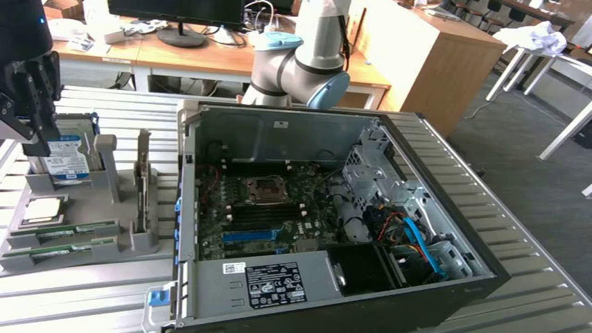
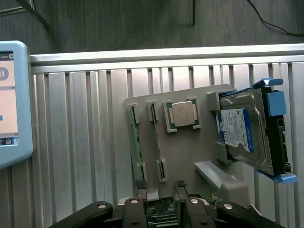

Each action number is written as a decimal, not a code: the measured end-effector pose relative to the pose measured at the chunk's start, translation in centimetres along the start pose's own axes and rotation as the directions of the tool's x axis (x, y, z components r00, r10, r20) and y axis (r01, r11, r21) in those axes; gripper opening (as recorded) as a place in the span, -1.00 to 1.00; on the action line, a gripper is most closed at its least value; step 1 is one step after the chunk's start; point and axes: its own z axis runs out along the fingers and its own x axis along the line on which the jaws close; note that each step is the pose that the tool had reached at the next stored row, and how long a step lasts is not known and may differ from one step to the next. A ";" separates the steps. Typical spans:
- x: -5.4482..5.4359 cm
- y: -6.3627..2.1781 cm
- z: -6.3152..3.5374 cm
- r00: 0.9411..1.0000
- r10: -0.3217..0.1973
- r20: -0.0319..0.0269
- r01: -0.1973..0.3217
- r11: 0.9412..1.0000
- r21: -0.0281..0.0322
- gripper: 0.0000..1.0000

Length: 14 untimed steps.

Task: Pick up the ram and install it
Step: 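Pick up the ram and move it above insertion slot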

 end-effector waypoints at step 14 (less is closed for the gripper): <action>0.0 0.00 0.34 1.000 0.000 0.000 0.000 1.000 0.000 -0.29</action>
